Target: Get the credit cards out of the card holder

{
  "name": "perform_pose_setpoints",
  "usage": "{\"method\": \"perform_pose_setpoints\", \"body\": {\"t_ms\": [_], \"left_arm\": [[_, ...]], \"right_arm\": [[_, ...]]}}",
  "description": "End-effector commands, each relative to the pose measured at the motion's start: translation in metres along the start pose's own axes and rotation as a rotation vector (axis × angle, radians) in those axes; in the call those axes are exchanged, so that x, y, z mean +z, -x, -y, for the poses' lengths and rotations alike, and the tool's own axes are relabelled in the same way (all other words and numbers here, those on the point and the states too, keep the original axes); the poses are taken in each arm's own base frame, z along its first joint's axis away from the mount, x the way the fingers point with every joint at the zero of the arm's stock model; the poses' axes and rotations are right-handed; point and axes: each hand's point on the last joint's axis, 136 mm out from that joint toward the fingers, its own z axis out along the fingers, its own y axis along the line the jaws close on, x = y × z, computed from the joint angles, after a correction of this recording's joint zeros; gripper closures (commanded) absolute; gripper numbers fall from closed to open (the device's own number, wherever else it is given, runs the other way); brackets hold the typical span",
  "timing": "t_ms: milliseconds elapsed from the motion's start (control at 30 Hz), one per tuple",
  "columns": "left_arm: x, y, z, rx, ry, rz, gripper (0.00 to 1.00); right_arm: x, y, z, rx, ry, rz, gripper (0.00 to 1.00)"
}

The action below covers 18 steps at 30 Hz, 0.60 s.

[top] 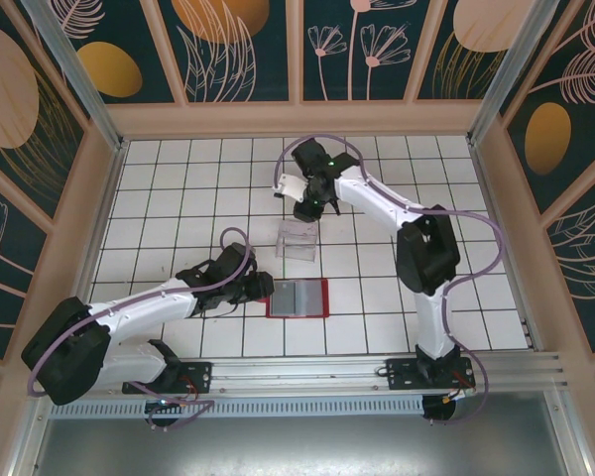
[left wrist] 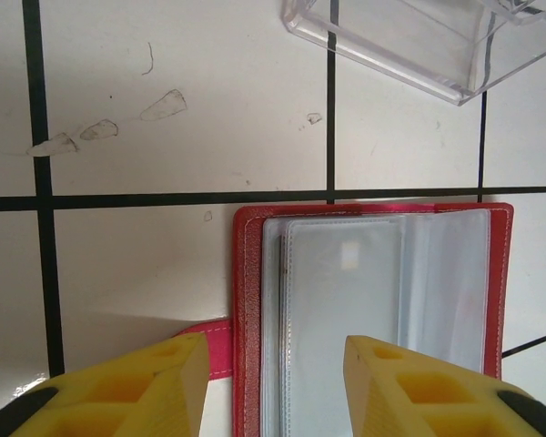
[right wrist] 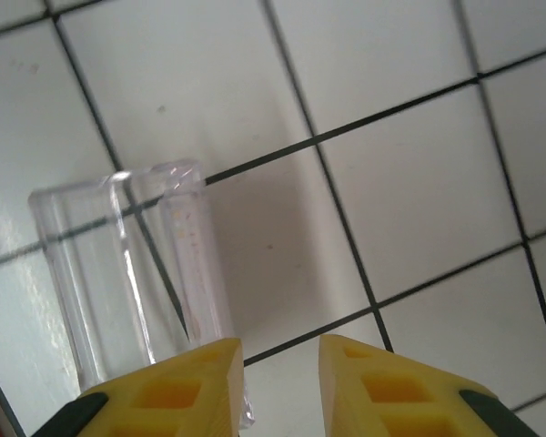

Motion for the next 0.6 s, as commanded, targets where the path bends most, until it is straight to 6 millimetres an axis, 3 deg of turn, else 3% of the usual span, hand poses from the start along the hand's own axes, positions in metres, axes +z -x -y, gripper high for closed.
{"method": "perform_pose_setpoints", "body": {"t_ms": [0, 233, 367, 567], "left_arm": [[0.003, 0.005, -0.006, 0.010, 0.019, 0.000, 0.55], [0.002, 0.016, -0.010, 0.013, 0.001, 0.005, 0.55], [0.002, 0.024, -0.014, 0.018, -0.003, 0.008, 0.55], [0.002, 0.036, -0.022, 0.013, 0.000, 0.019, 0.54]], "right_arm": [[-0.016, 0.015, 0.007, 0.238, -0.089, 0.104, 0.71], [-0.039, 0.011, -0.011, 0.716, -0.130, 0.201, 0.68], [-0.035, -0.004, -0.043, 0.937, -0.070, 0.122, 0.72], [-0.034, -0.021, -0.096, 1.040, -0.023, 0.023, 0.71]]}}
